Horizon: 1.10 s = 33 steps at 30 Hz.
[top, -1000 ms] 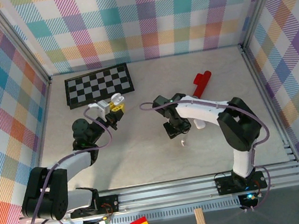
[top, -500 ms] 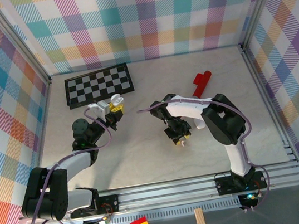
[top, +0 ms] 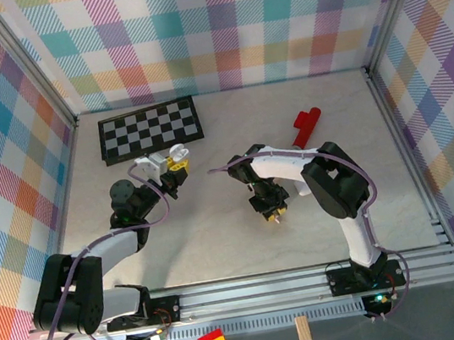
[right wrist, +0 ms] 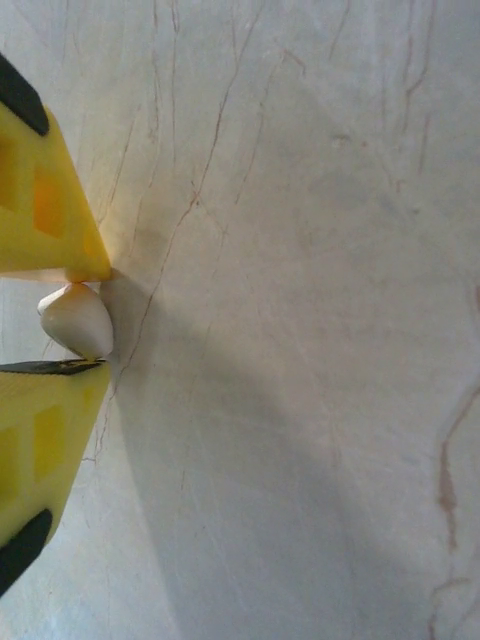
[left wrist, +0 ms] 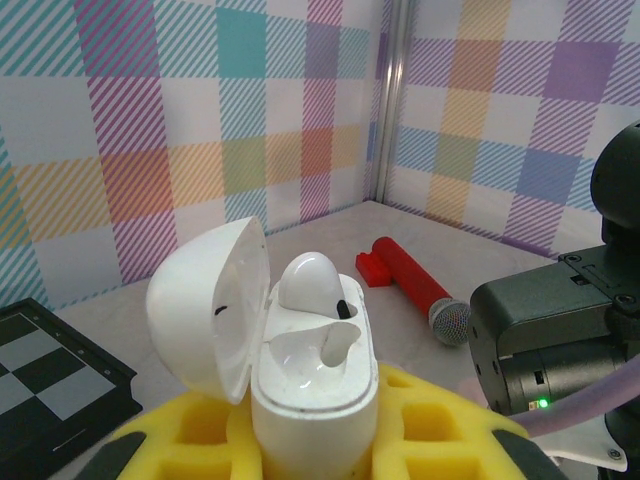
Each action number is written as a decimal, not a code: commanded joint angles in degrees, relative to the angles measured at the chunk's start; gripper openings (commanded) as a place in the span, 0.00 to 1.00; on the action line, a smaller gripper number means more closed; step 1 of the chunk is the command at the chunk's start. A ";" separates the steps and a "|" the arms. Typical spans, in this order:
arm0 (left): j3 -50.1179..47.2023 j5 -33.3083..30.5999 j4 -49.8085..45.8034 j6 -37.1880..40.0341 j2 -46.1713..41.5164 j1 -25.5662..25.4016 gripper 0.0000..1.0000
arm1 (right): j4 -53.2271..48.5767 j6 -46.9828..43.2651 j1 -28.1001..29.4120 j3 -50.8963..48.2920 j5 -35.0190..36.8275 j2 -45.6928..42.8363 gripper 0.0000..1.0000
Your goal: Insert wireless bluetooth earbuds into charging case
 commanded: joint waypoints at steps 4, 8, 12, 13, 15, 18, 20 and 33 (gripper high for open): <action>0.28 1.34 1.88 0.93 0.40 0.64 0.02 | 0.62 0.01 -0.59 -2.03 0.02 -0.98 0.24; 0.18 -0.52 0.69 3.31 0.25 -0.69 0.02 | 3.90 0.67 -1.67 -3.69 -1.59 -5.36 0.24; 0.65 -3.77 -2.73 6.95 0.58 -3.86 0.02 | 11.03 1.94 -4.36 -7.03 -4.42 -12.54 0.23; 0.98 -4.21 -3.15 7.24 0.88 -4.80 0.02 | 13.52 2.27 -5.11 -8.17 -5.64 -14.79 0.23; 1.48 -4.91 -3.27 7.34 1.83 -6.71 0.02 | 17.86 2.76 -6.19 -10.27 -7.53 -18.91 0.22; 2.15 -6.65 -3.12 7.81 3.85 -10.16 0.02 | 23.19 3.74 -8.44 -12.85 -10.14 -24.35 0.22; 2.75 -7.77 -2.73 8.30 5.49 -12.46 0.02 | 27.11 4.37 -9.71 -14.78 -11.16 -28.06 0.22; 10.57 -14.11 1.48 11.42 18.47 -24.37 0.02 | 47.29 4.94 -12.92 -19.96 -18.12 -42.47 0.23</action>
